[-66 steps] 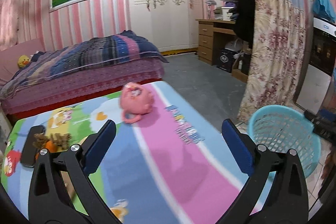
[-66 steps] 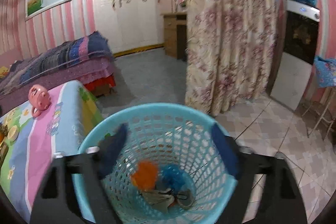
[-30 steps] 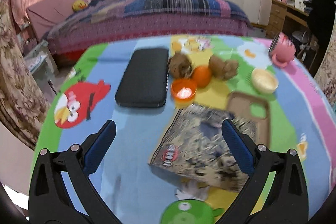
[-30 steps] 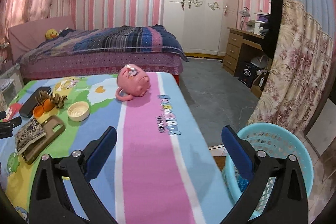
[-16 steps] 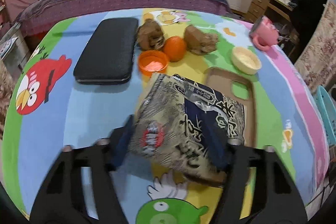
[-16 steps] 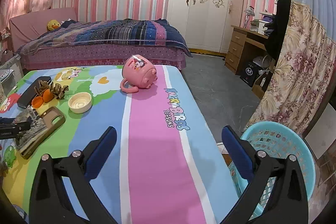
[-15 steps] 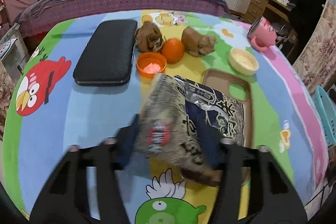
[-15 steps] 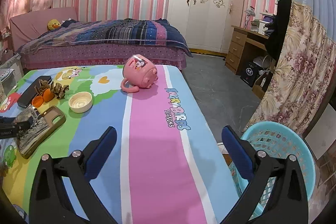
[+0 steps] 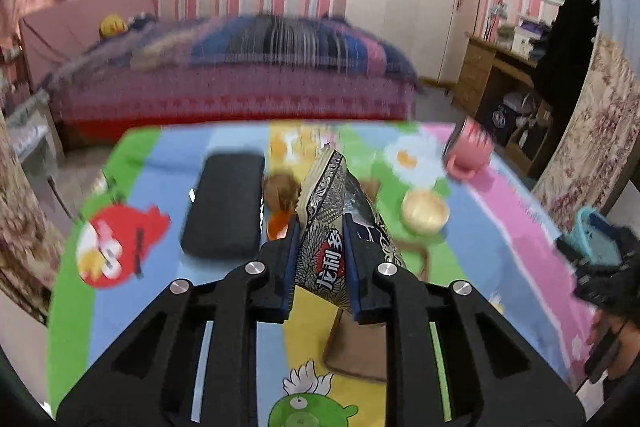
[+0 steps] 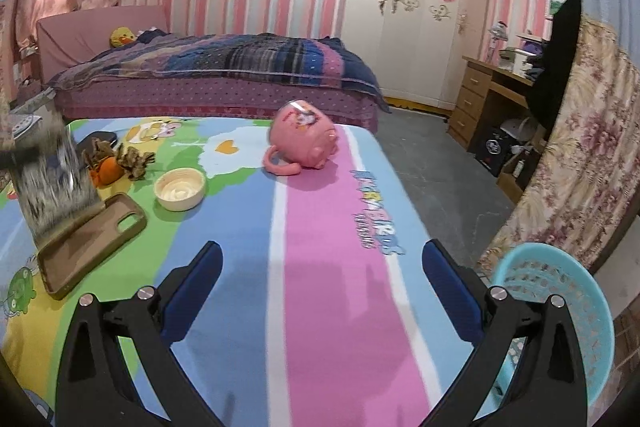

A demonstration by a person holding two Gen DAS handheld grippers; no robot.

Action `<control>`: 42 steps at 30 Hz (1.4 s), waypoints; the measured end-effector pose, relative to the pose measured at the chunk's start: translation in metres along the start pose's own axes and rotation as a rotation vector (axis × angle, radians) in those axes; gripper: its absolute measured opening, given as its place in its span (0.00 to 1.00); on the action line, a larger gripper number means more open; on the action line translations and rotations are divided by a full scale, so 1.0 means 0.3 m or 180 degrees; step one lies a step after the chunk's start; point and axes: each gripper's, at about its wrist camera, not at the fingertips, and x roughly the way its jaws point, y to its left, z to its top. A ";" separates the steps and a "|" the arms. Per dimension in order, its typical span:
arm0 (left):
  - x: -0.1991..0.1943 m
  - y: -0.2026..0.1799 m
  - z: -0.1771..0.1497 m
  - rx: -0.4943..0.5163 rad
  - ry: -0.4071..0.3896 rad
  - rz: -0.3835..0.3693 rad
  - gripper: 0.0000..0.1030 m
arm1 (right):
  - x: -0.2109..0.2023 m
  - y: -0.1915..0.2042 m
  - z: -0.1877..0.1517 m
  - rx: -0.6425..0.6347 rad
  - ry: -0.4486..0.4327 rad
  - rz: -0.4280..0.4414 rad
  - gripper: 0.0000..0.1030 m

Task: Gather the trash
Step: 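Grasp the printed snack bag with the left tool, then grasp the cream plastic lid with the right tool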

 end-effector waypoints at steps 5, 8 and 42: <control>-0.072 0.007 0.050 0.0128 -0.0295 0.0300 0.18 | 0.064 0.072 0.025 0.0092 0.0072 0.0251 0.95; -0.060 0.088 0.067 -0.0043 -0.0262 0.0459 0.18 | 0.110 0.132 0.056 0.0164 0.0064 0.0390 0.95; -0.040 0.203 0.080 -0.0264 -0.0132 0.0499 0.17 | 0.118 0.149 0.162 0.0010 0.0053 0.0419 0.59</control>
